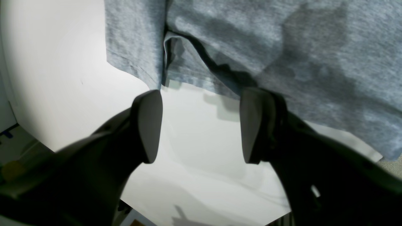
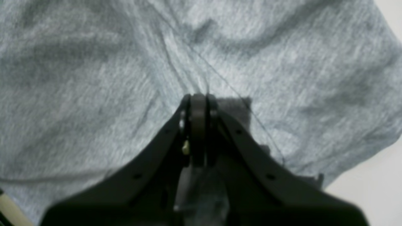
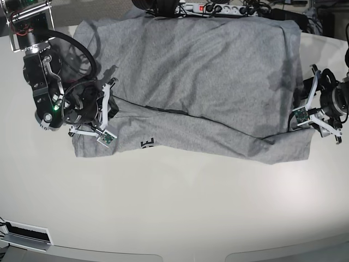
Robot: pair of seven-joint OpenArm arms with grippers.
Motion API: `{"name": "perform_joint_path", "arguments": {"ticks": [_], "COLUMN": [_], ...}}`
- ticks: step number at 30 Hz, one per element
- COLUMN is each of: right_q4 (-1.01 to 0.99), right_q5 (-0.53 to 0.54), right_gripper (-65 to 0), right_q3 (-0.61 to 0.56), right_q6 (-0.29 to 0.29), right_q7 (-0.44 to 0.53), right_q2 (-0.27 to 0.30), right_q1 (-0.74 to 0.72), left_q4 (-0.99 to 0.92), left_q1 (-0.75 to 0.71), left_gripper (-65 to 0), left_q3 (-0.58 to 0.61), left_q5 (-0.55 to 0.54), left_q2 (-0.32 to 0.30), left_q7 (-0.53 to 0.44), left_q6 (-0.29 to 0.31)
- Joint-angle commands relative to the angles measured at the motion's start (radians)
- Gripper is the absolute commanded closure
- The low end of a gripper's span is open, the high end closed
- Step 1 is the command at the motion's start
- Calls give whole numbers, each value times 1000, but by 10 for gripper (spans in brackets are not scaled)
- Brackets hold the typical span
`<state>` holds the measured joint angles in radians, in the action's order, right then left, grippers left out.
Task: Layout the t-shirt on the table in an organized manner, then fold the t-shirt properly
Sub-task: 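Grasp the shirt's side edge with the right gripper and pull it outward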
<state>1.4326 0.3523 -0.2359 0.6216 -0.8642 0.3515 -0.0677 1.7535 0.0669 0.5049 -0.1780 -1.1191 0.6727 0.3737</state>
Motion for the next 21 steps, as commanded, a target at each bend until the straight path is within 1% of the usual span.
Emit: {"name": "perform_joint_path", "arguments": {"ticks": [1, 5, 10, 15, 17, 19, 21], "right_q4": [43, 167, 309, 313, 313, 311, 311], "right_q5": [28, 48, 48, 41, 45, 66, 59], "right_gripper": [0, 0, 0, 0, 0, 0, 0], "right_q3": [7, 8, 8, 8, 7, 7, 7], "right_q6": [-1, 0, -1, -13, -10, 6, 9], "right_q7": [2, -63, -56, -38, -43, -64, -37], "right_q2": [12, 18, 17, 17, 17, 17, 17], "right_q1": [-39, -63, -66, -70, -63, -63, -79], "left_q4": [9, 9, 9, 9, 9, 9, 9], "left_q1": [17, 17, 17, 17, 17, 17, 17], "left_gripper": [-390, -390, -390, -390, -390, -390, -390], "left_q3": [-10, -10, -10, -10, -10, -10, -10], "left_q5": [14, 21, 21, 24, 24, 24, 24], "left_q2": [-26, -26, -26, -26, -26, -25, -26], "left_q7": [-7, -7, -7, -6, -7, -7, -3], "left_q6": [-8, -8, -8, -9, -8, -8, -8]}}
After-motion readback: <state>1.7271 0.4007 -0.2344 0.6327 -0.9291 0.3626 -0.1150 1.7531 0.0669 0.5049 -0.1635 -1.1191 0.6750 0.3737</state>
